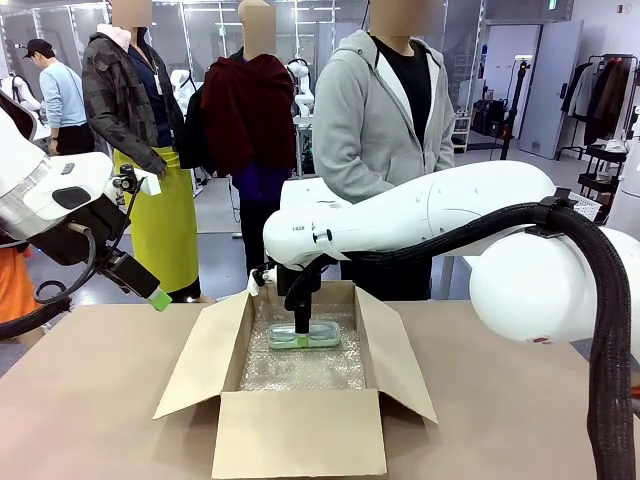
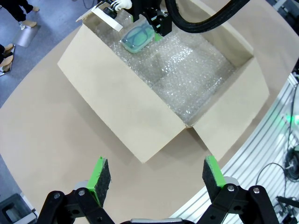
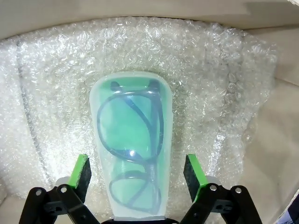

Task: Pack the glasses set securely to prepare it for shipping.
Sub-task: Put the Glasses case from the right side of the table into the Package Box.

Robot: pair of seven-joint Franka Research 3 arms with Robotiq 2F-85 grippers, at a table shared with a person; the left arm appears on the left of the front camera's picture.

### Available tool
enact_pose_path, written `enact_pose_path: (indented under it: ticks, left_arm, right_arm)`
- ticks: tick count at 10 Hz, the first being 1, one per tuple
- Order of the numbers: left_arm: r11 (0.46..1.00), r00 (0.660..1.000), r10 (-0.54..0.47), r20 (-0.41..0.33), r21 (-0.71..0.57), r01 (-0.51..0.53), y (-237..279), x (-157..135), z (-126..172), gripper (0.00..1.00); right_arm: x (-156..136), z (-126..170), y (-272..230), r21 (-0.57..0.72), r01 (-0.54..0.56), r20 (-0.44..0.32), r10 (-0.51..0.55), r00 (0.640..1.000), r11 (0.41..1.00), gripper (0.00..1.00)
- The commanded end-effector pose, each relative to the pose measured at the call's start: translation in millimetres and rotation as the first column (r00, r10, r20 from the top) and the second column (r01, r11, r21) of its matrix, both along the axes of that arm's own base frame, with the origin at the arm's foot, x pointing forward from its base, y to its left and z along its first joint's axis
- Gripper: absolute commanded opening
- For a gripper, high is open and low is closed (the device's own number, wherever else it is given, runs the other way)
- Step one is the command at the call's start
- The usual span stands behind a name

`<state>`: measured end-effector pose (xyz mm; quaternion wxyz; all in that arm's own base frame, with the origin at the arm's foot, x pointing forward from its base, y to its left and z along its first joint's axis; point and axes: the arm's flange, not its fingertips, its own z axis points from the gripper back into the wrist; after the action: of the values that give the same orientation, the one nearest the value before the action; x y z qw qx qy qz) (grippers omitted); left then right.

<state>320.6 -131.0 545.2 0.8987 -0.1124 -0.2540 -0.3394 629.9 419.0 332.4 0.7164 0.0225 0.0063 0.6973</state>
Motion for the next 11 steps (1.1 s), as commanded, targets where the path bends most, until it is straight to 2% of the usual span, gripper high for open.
enact_pose_path:
  ticks: [1, 3, 4, 6, 7, 9, 11]
  left_arm:
    - [1.000, 1.000, -0.003, 0.008, -0.010, 0.003, 2, 1, 0, 1.00]
    - [1.000, 1.000, -0.003, 0.008, -0.010, 0.003, 2, 1, 0, 1.00]
    - [1.000, 1.000, -0.003, 0.008, -0.010, 0.003, 2, 1, 0, 1.00]
    - [1.000, 1.000, -0.003, 0.008, -0.010, 0.003, 2, 1, 0, 1.00]
    - [1.000, 1.000, -0.003, 0.008, -0.010, 0.003, 2, 1, 0, 1.00]
    - [1.000, 1.000, -0.003, 0.008, -0.010, 0.003, 2, 1, 0, 1.00]
    - [1.000, 1.000, -0.003, 0.008, -0.010, 0.003, 2, 1, 0, 1.00]
  right_arm:
    - [-1, 1, 1, -0.002, 0.000, -0.002, 0.000, 1.000, 1.000, 1.00]
    - [0, 0, 0, 0.000, 0.000, 0.000, 0.000, 1.000, 1.000, 0.96]
    - [-13, 24, -5, -0.003, -0.002, -0.006, 0.002, 1.000, 1.000, 1.00]
    - [-38, 75, -27, 0.044, 0.025, -0.018, -0.024, 1.000, 0.999, 1.00]
    - [-52, 95, -41, 0.063, 0.064, -0.005, -0.064, 0.998, 0.996, 1.00]
    - [-83, 127, -80, 0.190, 0.143, 0.023, -0.150, 0.988, 0.971, 1.00]
    - [-119, 152, -122, 0.227, 0.248, 0.045, -0.264, 0.963, 0.942, 1.00]
